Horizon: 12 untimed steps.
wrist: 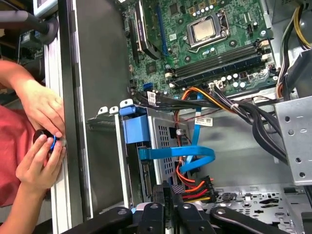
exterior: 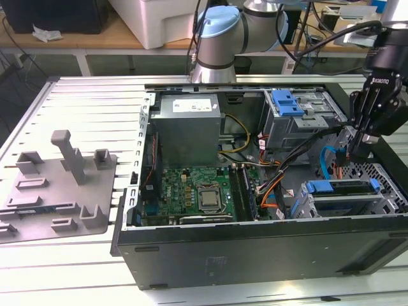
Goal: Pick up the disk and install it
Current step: 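Insert the first disk wire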
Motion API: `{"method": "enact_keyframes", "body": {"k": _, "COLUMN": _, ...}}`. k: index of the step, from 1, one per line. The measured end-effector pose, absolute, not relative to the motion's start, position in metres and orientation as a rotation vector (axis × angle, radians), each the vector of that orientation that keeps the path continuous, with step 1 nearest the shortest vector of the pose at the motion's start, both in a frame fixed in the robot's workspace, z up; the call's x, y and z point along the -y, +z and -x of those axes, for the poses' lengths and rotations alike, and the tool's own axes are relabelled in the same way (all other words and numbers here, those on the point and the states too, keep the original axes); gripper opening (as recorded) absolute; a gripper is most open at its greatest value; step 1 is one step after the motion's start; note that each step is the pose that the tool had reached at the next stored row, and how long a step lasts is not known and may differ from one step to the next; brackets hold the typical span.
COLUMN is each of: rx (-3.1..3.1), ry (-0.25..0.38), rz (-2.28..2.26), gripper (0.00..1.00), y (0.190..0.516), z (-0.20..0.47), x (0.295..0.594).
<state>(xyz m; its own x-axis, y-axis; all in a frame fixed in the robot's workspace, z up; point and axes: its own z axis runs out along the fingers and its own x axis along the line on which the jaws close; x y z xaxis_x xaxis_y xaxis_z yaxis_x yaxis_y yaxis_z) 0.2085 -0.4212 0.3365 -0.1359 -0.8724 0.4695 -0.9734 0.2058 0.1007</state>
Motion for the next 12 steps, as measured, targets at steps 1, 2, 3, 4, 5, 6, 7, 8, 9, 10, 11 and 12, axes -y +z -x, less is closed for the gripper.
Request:
{"method": "enact_keyframes", "body": {"k": 1, "rx": 2.058, "ry": 0.322, "rz": -1.721, "gripper": 0.16, "y": 0.337, "z": -0.208, "x": 0.421}}
{"method": "enact_keyframes", "body": {"k": 2, "rx": 2.056, "ry": 0.327, "rz": -1.727, "gripper": 0.16, "y": 0.337, "z": -0.207, "x": 0.421}}
{"method": "enact_keyframes", "body": {"k": 3, "rx": 2.057, "ry": 0.330, "rz": -1.731, "gripper": 0.16, "y": 0.337, "z": -0.206, "x": 0.421}}
{"method": "enact_keyframes", "body": {"k": 4, "rx": 2.058, "ry": 0.333, "rz": -1.734, "gripper": 0.16, "y": 0.337, "z": -0.206, "x": 0.421}}
{"method": "enact_keyframes", "body": {"k": 5, "rx": 2.059, "ry": 0.337, "rz": -1.738, "gripper": 0.16, "y": 0.337, "z": -0.205, "x": 0.421}}
{"method": "enact_keyframes", "body": {"k": 6, "rx": 2.060, "ry": 0.339, "rz": -1.741, "gripper": 0.16, "y": 0.337, "z": -0.204, "x": 0.421}}
{"method": "enact_keyframes", "body": {"k": 7, "rx": 2.060, "ry": 0.342, "rz": -1.745, "gripper": 0.16, "y": 0.337, "z": -0.203, "x": 0.421}}
{"method": "enact_keyframes", "body": {"k": 8, "rx": 2.060, "ry": 0.345, "rz": -1.750, "gripper": 0.16, "y": 0.336, "z": -0.201, "x": 0.422}}
{"method": "enact_keyframes", "body": {"k": 9, "rx": 2.060, "ry": 0.348, "rz": -1.753, "gripper": 0.16, "y": 0.337, "z": -0.198, "x": 0.423}}
{"method": "enact_keyframes", "body": {"k": 10, "rx": 2.059, "ry": 0.349, "rz": -1.755, "gripper": 0.16, "y": 0.336, "z": -0.197, "x": 0.424}}
{"method": "enact_keyframes", "body": {"k": 11, "rx": 2.058, "ry": 0.351, "rz": -1.758, "gripper": 0.16, "y": 0.336, "z": -0.196, "x": 0.424}}
{"method": "enact_keyframes", "body": {"k": 12, "rx": 2.057, "ry": 0.356, "rz": -1.765, "gripper": 0.16, "y": 0.336, "z": -0.195, "x": 0.425}}
